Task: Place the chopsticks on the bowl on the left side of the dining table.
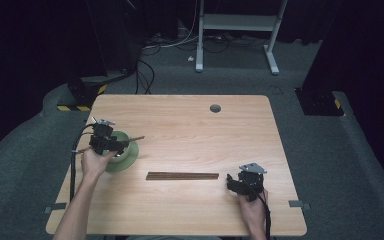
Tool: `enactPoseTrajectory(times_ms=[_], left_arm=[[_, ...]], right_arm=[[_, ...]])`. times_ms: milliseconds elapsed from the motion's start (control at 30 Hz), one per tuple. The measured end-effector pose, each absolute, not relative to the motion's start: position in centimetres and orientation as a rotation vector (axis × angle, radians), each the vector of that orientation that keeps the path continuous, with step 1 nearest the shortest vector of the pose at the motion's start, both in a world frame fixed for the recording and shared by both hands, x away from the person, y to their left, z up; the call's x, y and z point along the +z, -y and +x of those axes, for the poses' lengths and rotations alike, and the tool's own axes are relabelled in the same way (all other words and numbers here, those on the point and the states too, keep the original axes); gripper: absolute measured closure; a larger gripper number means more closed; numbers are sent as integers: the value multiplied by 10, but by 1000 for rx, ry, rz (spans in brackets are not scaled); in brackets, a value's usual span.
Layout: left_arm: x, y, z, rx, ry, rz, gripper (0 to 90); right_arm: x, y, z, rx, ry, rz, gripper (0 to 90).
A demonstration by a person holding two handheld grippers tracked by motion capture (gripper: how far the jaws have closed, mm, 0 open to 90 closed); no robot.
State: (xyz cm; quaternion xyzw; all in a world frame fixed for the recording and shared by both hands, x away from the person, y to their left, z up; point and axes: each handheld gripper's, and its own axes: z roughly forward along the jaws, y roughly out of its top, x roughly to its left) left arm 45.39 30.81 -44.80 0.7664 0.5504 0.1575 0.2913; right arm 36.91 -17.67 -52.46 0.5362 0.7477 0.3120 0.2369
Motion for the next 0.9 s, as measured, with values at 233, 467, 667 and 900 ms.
enactPoseTrajectory(times_ms=[233, 467, 667, 900], left_arm=[[-445, -307, 454, 425, -1456, 2036, 394], [-445, -302, 454, 409, -1438, 2047, 395], [-447, -295, 455, 396, -1424, 2051, 400], [-447, -290, 452, 401, -1405, 2067, 405]], right_arm=[[-525, 177, 369, 855, -2050, 1469, 220], [-525, 177, 369, 855, -2050, 1470, 220], [-525, 177, 369, 855, -2050, 1470, 220], [-525, 177, 369, 855, -2049, 1470, 220]])
